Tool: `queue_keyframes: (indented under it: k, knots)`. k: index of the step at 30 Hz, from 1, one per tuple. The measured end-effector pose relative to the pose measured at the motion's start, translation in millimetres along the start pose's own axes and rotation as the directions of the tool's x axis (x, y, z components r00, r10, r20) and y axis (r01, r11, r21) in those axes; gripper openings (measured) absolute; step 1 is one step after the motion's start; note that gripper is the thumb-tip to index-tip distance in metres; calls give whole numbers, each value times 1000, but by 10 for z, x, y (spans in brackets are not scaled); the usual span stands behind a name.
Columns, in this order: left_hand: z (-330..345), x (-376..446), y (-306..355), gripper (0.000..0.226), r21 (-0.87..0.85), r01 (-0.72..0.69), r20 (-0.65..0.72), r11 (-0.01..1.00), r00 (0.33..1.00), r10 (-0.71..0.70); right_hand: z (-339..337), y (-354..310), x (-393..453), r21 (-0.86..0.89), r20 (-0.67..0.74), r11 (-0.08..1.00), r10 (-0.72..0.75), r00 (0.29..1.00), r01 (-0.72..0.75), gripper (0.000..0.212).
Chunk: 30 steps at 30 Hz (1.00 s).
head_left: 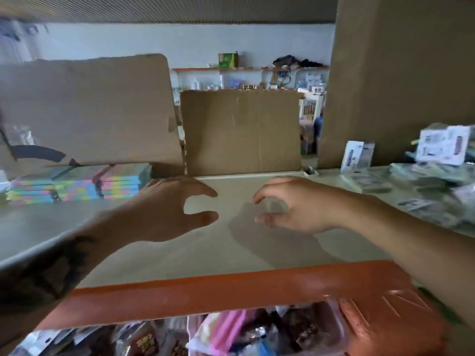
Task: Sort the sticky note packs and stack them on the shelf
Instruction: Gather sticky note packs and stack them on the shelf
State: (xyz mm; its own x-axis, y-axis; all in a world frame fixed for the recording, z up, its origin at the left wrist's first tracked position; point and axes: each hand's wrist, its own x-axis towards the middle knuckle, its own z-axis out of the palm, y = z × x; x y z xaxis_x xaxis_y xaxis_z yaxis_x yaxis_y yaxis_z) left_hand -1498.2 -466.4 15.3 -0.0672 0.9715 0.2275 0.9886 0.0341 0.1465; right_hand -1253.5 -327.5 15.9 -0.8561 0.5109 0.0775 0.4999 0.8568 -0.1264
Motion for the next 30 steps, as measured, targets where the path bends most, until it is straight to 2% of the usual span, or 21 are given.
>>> queue_keyframes:
  k: [3,7,13,18,23,26,30]
  knots:
    - [245,398,656,66,-36,-42,25,998,999,43,-207,605,-458,-26,-11,999,48,999,-48,48]
    - [491,888,1451,71,-94,-61,60,994,996,66,-438,1341,-929,-47,-9,990,132,991,-132,42]
    - [695,1469,2297,63,-135,-102,93,986,989,115,-608,1964,-1380,-28,54,978,206,977,-205,44]
    - [886,1923,2555,58,-109,-122,91,987,987,132,-590,2124,-1539,30,115,983,176,978,-180,59]
    - [1055,2238,2563,72,-69,-137,154,988,977,146,-646,2116,-1572,57,208,986,144,967,-159,62]
    - [1130,2315,2526,72,-101,-127,182,987,973,144,-672,2116,-1553,83,268,980,152,951,-180,66]
    - [1119,2330,2482,69,-117,-142,152,983,976,159,-663,2091,-1493,63,256,985,137,957,-158,63]
